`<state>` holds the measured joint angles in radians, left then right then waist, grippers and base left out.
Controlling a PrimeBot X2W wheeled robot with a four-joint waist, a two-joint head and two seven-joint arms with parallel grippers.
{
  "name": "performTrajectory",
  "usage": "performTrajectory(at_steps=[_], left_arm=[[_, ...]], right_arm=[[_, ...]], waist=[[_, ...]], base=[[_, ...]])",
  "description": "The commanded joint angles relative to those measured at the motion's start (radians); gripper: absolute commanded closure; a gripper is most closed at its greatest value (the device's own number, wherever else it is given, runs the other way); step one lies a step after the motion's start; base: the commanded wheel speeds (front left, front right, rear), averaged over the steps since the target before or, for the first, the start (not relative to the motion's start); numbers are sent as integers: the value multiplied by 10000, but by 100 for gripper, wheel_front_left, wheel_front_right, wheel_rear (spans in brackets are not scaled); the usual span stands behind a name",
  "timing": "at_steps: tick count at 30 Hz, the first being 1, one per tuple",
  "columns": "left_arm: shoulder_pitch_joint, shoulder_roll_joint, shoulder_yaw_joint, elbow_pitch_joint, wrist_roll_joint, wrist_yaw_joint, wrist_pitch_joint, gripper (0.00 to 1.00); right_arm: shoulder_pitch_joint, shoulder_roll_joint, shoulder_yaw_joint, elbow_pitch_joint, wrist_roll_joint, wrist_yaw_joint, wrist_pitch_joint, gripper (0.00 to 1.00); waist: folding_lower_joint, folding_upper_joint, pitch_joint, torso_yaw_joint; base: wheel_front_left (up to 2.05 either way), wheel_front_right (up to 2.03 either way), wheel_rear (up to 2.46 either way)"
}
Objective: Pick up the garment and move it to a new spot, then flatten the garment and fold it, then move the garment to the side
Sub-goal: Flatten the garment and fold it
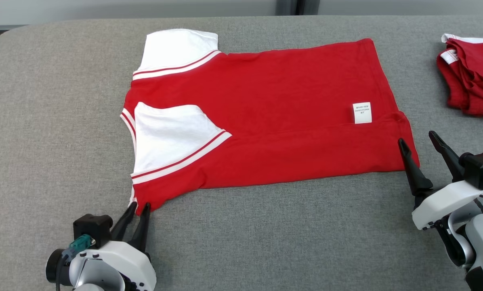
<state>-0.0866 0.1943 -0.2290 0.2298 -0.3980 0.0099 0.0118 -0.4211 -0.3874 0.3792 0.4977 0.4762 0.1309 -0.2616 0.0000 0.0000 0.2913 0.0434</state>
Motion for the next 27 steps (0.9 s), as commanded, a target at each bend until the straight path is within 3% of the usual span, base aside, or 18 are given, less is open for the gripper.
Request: performTrajectory(at_steps=[1, 2, 10, 16, 27], left_arm=[[-59, 16, -16, 33, -22, -27, 28, 77], [-105, 11, -41, 74, -32, -38, 44, 100], [-296, 141, -177, 283, 119, -97, -143, 100], [-275, 207, -219, 379, 83, -143, -337, 100], [-299, 311, -317, 503, 82, -171, -464, 100]], right_arm=[[-87, -77, 10, -3, 41, -2, -56, 0], [-110, -78, 26, -5, 61, -2, -56, 0], [-333, -37, 981, 748, 737, -2, -56, 0], [-803, -52, 1989, 2025, 1561, -2, -56, 0], [-659, -174, 2165, 2534, 2091, -2, -55, 0]], waist=[[0, 0, 3, 9], [0, 0, 2, 15], [0, 0, -79, 59], [0, 0, -176, 168], [0, 0, -286, 213]], base=[[0, 0, 0], [0, 0, 0], [0, 0, 0], [0, 0, 0], [0, 0, 0]])
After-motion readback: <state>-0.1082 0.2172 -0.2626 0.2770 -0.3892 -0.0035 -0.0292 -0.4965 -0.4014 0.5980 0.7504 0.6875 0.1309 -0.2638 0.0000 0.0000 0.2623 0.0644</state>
